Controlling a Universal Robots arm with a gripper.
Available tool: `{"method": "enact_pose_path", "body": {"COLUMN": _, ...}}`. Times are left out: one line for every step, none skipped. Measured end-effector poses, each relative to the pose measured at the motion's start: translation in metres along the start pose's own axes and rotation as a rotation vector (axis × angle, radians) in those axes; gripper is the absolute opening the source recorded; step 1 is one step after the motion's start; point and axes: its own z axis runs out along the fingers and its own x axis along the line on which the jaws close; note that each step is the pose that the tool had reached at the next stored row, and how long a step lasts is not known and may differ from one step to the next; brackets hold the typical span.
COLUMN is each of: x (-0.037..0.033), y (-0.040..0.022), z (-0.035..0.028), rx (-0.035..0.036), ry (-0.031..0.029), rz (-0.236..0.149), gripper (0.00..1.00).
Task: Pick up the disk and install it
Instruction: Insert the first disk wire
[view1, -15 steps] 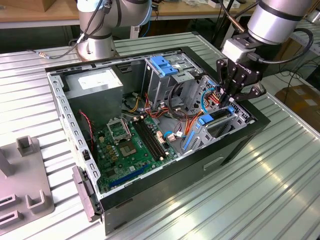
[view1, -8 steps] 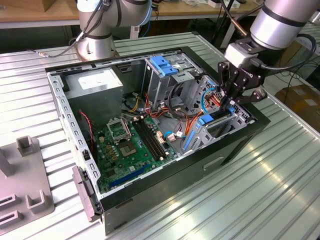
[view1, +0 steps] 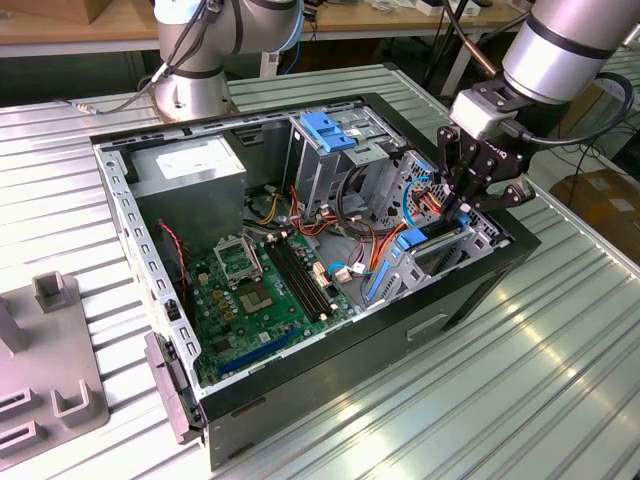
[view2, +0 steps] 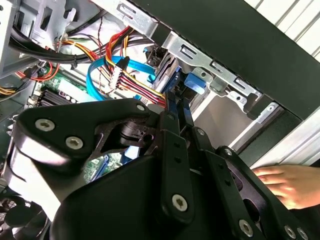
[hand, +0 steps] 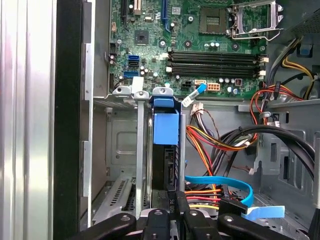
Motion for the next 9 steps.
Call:
{"method": "enact_pose_path", "body": {"x": 0.0001, "y": 0.0000, "z": 0.0003, "rx": 0.0000, "ry": -0.0001, "rz": 0.000, "gripper": 0.17}}
{"method": "enact_pose_path", "body": {"x": 0.0001, "y": 0.0000, "z": 0.0005, "rx": 0.0000, "ry": -0.0002, "rz": 0.000, "gripper": 0.17}}
{"method": "enact_pose_path", "body": {"x": 0.0001, "y": 0.0000, "z": 0.0007, "rx": 0.0000, "ry": -0.0002, "rz": 0.000, "gripper": 0.17}}
{"method": "enact_pose_path", "body": {"x": 0.0001, "y": 0.0000, "z": 0.0011, "rx": 0.0000, "ry": -0.0003, "rz": 0.000, "gripper": 0.17}}
{"method": "enact_pose_path", "body": {"x": 0.0001, "y": 0.0000, "z": 0.0014, "rx": 0.0000, "ry": -0.0004, "rz": 0.000, "gripper": 0.17}}
{"method": "enact_pose_path", "body": {"x": 0.0001, "y": 0.0000, "z": 0.0016, "rx": 0.0000, "ry": -0.0005, "rz": 0.000, "gripper": 0.17}}
{"method": "enact_pose_path", "body": {"x": 0.0001, "y": 0.0000, "z": 0.0018, "rx": 0.0000, "ry": -0.0010, "rz": 0.000, "gripper": 0.17}}
{"method": "enact_pose_path", "body": {"x": 0.0001, "y": 0.0000, "z": 0.0020, "rx": 0.0001, "ry": -0.0013, "rz": 0.000, "gripper": 0.17}}
{"method": "enact_pose_path", "body": {"x": 0.0001, "y": 0.0000, "z": 0.0022, "rx": 0.0001, "ry": -0.0016, "rz": 0.000, "gripper": 0.17}}
